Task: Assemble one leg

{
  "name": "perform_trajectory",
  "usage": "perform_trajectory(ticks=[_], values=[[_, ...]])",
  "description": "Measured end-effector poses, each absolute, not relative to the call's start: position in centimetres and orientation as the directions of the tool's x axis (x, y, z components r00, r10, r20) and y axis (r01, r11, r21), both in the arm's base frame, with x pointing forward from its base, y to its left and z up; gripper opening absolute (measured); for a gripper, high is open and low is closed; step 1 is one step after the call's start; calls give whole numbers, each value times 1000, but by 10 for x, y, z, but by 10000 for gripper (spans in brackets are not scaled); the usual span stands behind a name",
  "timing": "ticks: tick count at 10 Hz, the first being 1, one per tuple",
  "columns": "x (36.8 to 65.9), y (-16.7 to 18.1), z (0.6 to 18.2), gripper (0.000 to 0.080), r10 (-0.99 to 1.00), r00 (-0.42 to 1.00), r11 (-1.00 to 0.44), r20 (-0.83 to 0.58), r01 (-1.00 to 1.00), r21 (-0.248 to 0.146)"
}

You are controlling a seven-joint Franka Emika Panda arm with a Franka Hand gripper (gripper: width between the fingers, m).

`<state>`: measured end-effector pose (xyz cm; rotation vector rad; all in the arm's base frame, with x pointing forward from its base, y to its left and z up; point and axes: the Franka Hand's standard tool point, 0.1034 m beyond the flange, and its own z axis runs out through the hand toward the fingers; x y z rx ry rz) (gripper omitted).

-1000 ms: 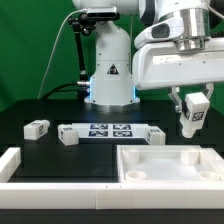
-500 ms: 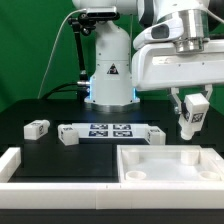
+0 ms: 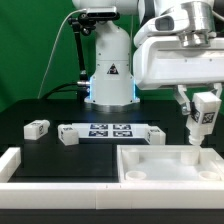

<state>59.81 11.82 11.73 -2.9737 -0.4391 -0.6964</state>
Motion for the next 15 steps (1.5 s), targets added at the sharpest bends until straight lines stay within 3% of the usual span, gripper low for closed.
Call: perform_trajectory(ticks=[3, 6, 7, 15], values=[[601, 119, 115, 291, 260, 855, -958, 449, 285, 11], [602, 104, 111, 291, 251, 771, -962, 585, 265, 63], [600, 105, 99, 291, 254, 796, -961, 549, 271, 52], [609, 117, 86, 291, 259, 796, -959, 547, 281, 45]])
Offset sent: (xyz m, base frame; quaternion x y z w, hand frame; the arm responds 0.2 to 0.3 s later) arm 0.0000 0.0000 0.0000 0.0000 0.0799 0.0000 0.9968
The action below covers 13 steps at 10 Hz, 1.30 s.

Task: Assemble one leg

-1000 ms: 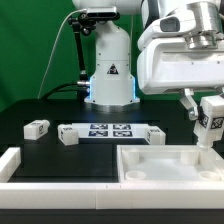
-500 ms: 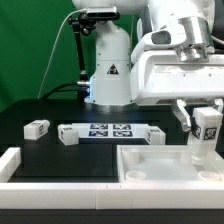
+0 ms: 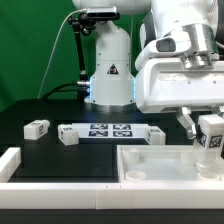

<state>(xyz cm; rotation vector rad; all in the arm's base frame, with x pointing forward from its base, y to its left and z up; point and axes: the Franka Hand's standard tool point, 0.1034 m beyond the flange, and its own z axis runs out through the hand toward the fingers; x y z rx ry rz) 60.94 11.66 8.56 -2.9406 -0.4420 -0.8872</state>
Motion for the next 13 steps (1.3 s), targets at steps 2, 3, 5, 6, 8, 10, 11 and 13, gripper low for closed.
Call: perform_trajectory(ticks=[2, 3, 5, 6, 8, 10, 11, 13], values=[[613, 121, 85, 291, 260, 780, -958, 569, 283, 50], [616, 120, 84, 291, 258, 773, -959, 580, 280, 53], [613, 118, 75, 291, 257, 784, -959, 565, 278, 50], [612, 116, 71, 291, 256, 789, -960, 558, 276, 48], [612, 115, 71, 291, 254, 790, -960, 558, 274, 49], [612, 114, 71, 291, 253, 787, -961, 562, 273, 50], [612, 114, 70, 291, 254, 793, -961, 554, 274, 47], [611, 114, 69, 528, 254, 794, -960, 552, 274, 47]])
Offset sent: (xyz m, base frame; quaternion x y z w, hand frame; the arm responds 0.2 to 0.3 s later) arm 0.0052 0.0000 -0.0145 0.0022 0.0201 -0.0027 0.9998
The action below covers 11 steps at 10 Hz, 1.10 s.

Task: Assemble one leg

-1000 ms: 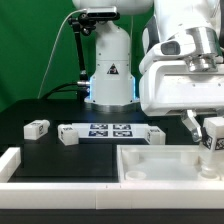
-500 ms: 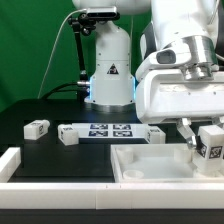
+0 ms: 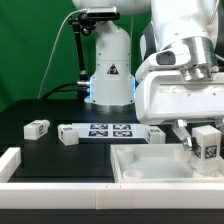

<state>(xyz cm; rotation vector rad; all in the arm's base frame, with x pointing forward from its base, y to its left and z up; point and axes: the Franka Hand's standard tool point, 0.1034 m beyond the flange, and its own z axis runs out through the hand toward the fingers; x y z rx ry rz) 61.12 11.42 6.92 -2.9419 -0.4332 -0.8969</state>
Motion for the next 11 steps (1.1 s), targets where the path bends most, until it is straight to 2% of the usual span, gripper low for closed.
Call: perform_trajectory(ticks=[1, 2, 3, 7, 9, 11], values=[[611, 114, 69, 528, 254, 795, -960, 552, 274, 47], [611, 114, 69, 628, 254, 795, -960, 552, 274, 47], [611, 114, 69, 643, 254, 795, -960, 552, 274, 47], [611, 114, 69, 649, 254, 795, -961, 552, 274, 47], [606, 112, 81, 649, 242, 805, -964, 541, 263, 40], [606, 106, 84, 649, 238, 821, -966, 519, 258, 36]])
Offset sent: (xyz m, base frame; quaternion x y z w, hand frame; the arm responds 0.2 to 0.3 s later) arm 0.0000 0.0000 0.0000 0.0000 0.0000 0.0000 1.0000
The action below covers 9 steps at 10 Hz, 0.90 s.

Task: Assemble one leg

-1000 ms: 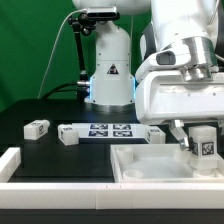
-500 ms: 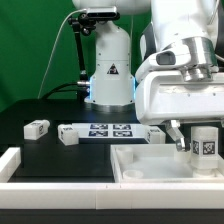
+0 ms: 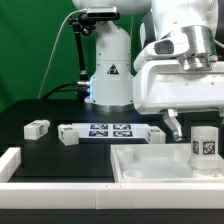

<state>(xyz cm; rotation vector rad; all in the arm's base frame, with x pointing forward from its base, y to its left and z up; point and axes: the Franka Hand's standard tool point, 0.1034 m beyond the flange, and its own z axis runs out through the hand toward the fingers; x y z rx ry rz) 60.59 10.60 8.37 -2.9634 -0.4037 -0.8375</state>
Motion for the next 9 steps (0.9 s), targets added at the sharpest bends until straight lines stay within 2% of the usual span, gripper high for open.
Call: perform_trajectory(ticks=[1, 2, 6, 7, 9], values=[[604, 105, 80, 649, 236, 830, -966, 505, 256, 32], [600, 111, 75, 649, 242, 878, -964, 412, 266, 1], [606, 123, 82, 649, 255, 963, -961, 84, 262, -89], [617, 122, 84, 649, 251, 962, -962, 105, 260, -85], [619, 116, 84, 649, 245, 963, -964, 115, 255, -82]])
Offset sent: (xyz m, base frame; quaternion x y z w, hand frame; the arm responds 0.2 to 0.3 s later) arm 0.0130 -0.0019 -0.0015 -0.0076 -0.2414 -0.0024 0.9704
